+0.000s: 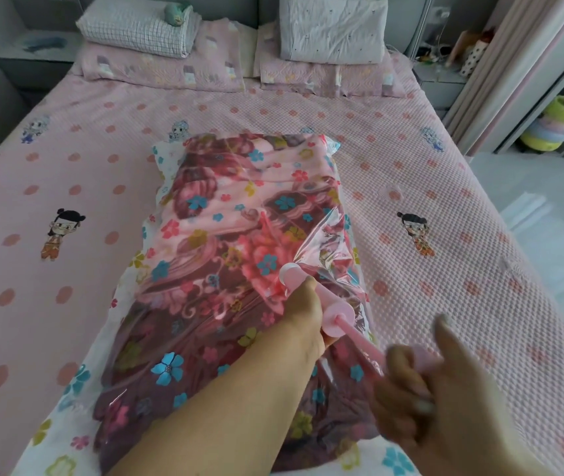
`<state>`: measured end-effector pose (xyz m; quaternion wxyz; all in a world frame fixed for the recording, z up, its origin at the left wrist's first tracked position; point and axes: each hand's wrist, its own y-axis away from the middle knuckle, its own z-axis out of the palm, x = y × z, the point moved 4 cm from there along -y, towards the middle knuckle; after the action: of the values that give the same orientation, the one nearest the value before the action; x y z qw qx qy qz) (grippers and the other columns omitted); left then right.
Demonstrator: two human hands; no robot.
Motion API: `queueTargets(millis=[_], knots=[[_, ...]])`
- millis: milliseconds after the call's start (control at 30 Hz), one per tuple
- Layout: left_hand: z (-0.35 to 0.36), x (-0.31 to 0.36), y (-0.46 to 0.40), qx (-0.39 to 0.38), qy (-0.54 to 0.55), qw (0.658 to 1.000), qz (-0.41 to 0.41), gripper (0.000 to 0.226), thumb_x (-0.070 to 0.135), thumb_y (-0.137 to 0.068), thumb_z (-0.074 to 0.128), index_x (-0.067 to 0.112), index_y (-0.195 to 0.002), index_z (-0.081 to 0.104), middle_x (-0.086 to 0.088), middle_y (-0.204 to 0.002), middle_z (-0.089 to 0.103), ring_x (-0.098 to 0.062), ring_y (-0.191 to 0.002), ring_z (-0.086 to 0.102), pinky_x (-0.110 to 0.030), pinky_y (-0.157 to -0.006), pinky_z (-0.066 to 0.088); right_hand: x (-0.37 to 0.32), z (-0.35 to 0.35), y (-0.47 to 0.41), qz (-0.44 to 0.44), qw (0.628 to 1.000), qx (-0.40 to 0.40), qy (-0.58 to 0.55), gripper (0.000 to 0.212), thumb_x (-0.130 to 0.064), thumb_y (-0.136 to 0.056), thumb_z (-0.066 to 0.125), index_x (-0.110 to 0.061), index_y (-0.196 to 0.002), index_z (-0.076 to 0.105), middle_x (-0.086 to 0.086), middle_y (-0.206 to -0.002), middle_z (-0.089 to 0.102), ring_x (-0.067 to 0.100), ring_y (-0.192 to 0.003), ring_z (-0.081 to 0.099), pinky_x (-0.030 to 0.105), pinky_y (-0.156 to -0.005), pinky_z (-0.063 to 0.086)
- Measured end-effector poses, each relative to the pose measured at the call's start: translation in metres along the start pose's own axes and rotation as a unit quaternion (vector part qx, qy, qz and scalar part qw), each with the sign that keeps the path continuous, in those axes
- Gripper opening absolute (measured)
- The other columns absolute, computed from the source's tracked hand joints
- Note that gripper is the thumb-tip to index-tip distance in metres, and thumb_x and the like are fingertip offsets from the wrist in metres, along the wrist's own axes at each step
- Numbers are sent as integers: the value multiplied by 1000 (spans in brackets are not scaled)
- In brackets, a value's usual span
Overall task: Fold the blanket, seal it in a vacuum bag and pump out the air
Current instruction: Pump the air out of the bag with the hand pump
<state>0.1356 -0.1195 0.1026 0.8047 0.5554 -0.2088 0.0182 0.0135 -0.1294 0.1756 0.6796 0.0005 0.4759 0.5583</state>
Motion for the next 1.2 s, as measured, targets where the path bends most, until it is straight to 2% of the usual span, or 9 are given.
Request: queueTargets(millis=[200, 300, 400, 467, 600, 733, 900, 1033, 1200], knots=[[-3, 5, -2, 21, 11, 1000, 2, 29, 47, -94, 50, 18, -99, 50, -6, -88, 58, -20, -69, 60, -20, -39, 47, -11, 16, -16, -6, 992, 92, 83, 68, -62, -94, 31, -14, -47, 26, 1, -44, 17, 13, -43, 18, 26, -50, 11], [-4, 1, -7, 7, -15, 1000, 3, 30, 45, -96, 47, 17, -106, 43, -6, -87, 54, -22, -73, 59, -29, -52, 52, -11, 4, 19, 21, 998, -37, 48, 75, -73, -81, 48, -7, -49, 30, 1, -42, 22, 14, -42, 17, 27, -43, 26], [0, 0, -9, -2, -25, 1000, 14, 34, 46, -97, 44, 17, -114, 43, -7, -95, 56, -25, -84, 61, -37, -79, 54, -11, 3, 20, -54, 997, 11, 56, 69, -65, -93, 30, -9, -54, 35, 3, -46, 27, 16, -46, 24, 31, -50, 26], [1, 1, -6, 9, -4, 1000, 12, 40, 47, -95, 44, 15, -119, 51, -9, -100, 59, -27, -81, 65, -29, -69, 55, -2, 1, -3, 13, 999, 47, 1, 72, -66, -91, 27, -12, -44, 31, 1, -39, 22, 12, -38, 22, 23, -43, 18], [0, -3, -7, 2, 11, 1000, 6, 74, 63, -92, 32, 9, -61, 71, -5, -50, 61, -15, -39, 58, -14, -41, 43, -12, 21, -31, -20, 990, 119, 66, 64, -59, -97, 26, -16, -50, 24, 0, -42, 17, 12, -44, 14, 30, -55, 4], [-5, 0, -2, 17, -1, 1000, 4, 35, 49, -94, 48, 18, -110, 45, -4, -87, 55, -21, -76, 59, -26, -48, 45, -7, 3, 11, 28, 998, -25, 58, 68, -64, -92, 32, -10, -51, 34, 1, -42, 19, 16, -41, 26, 25, -44, 21], [-1, 4, 1, 3, -16, 1000, 14, 39, 46, -95, 46, 18, -122, 47, -6, -99, 58, -22, -80, 61, -26, -50, 50, -4, 9, -3, 3, 999, 36, 27, 71, -67, -88, 41, -12, -44, 34, 0, -39, 21, 13, -39, 24, 21, -42, 23], [3, 4, 3, -1, -51, 999, 4, 72, 62, -90, 30, 15, -141, 44, -15, -103, 68, -30, -95, 65, -32, -77, 53, -14, 28, -39, -25, 984, 143, 100, 63, -59, -97, 28, -16, -51, 25, 1, -45, 18, 13, -47, 14, 31, -57, 4], [-5, 3, -1, 3, -6, 1000, 4, 28, 42, -96, 47, 17, -108, 48, -5, -86, 57, -20, -69, 59, -19, -37, 46, -10, 9, 9, 63, 996, 54, 24, 77, -77, -82, 39, -11, -42, 33, 0, -38, 21, 12, -37, 22, 19, -38, 25]])
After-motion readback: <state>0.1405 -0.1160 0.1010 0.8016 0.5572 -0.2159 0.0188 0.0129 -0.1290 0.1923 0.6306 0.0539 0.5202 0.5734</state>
